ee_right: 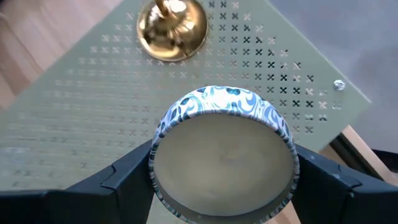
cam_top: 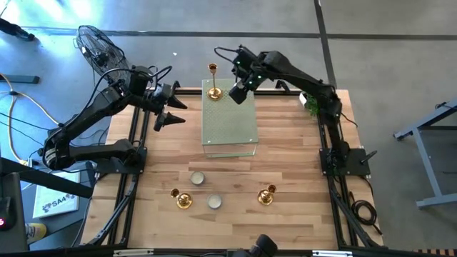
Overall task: Pick & Place candle stick holders
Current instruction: Put the top right blue scented candle to the right of the gold candle holder on the shelf
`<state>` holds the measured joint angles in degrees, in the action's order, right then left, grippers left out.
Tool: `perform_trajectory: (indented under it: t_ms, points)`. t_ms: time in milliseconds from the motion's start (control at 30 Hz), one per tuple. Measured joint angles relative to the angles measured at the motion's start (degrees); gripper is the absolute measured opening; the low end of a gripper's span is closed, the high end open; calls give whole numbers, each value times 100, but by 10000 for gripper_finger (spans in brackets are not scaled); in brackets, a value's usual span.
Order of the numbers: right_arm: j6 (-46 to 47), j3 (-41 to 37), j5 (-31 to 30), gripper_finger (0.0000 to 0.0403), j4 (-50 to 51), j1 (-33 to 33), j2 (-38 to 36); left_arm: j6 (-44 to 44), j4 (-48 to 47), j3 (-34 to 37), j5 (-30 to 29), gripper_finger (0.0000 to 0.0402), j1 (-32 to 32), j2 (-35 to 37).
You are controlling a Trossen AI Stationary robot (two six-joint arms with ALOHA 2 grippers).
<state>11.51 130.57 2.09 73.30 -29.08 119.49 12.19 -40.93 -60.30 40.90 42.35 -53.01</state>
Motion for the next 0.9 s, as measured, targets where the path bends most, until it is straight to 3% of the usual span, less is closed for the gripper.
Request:
perform_trajectory:
  t_ms: [500,900]
  points:
    - [-70,10,-238,285,96,-183,504,-2,-5,1,-1,299,-1,0]
    - [-151,10,-15,286,21,-280,664,-2,-103,1,5,299,0,1]
